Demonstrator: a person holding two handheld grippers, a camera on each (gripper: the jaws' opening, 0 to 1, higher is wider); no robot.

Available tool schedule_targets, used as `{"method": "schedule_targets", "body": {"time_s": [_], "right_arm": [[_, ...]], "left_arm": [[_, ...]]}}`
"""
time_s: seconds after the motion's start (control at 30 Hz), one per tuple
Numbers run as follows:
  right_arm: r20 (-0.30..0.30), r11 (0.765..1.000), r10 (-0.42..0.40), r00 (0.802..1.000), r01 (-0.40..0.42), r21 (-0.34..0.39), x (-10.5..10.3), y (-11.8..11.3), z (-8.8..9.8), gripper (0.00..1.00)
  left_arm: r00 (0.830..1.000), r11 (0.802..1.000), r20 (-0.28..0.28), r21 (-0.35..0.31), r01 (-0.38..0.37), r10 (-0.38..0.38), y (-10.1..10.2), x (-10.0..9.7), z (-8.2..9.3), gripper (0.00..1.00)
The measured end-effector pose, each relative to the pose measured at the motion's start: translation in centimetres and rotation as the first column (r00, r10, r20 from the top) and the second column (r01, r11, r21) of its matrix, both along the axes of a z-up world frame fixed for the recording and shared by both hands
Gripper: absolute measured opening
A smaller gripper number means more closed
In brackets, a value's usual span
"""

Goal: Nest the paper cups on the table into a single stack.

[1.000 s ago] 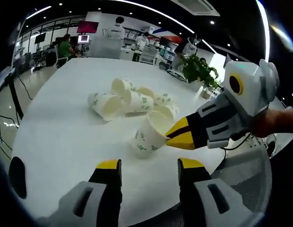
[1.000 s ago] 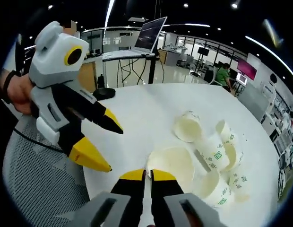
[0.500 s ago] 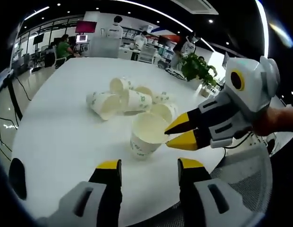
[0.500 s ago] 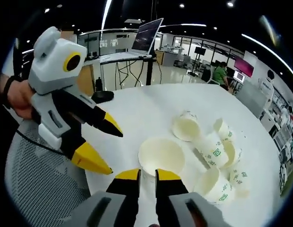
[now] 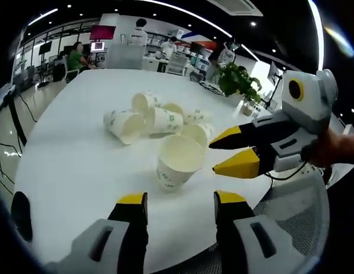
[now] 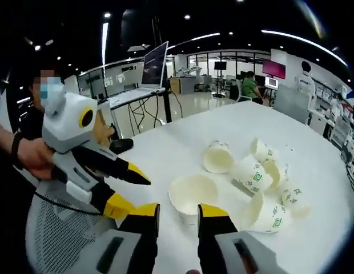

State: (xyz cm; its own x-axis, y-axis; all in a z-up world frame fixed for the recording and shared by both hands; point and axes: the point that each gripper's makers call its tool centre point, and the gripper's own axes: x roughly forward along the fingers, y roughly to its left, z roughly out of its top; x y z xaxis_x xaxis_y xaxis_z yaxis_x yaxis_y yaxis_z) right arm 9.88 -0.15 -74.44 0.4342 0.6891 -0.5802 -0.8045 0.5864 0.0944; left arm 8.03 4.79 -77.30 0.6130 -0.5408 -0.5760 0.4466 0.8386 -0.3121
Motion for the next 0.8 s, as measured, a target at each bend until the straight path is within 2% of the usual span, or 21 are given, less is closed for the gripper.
{"method": "schedule_targets", "body": {"time_s": [0.37,0.8], "right_arm": [[-0.048,0.991,-0.121,0.992,0.123,0.06,-0.7,-2.7,-0.4,0.27],[-0.112,0.956,-0.253,0.961,0.266,0.123,-1.5,-6.1,-1.4,0.34]], "left_arm": [[1.0,1.0,-0.01,-0.013,-0.018,0.018,0.4,0.2,-0.1,0.45],[1.0,1.0,-0.018,-0.01,-0.022,0.022,0.2,-0.1,0.1,0.44]]}}
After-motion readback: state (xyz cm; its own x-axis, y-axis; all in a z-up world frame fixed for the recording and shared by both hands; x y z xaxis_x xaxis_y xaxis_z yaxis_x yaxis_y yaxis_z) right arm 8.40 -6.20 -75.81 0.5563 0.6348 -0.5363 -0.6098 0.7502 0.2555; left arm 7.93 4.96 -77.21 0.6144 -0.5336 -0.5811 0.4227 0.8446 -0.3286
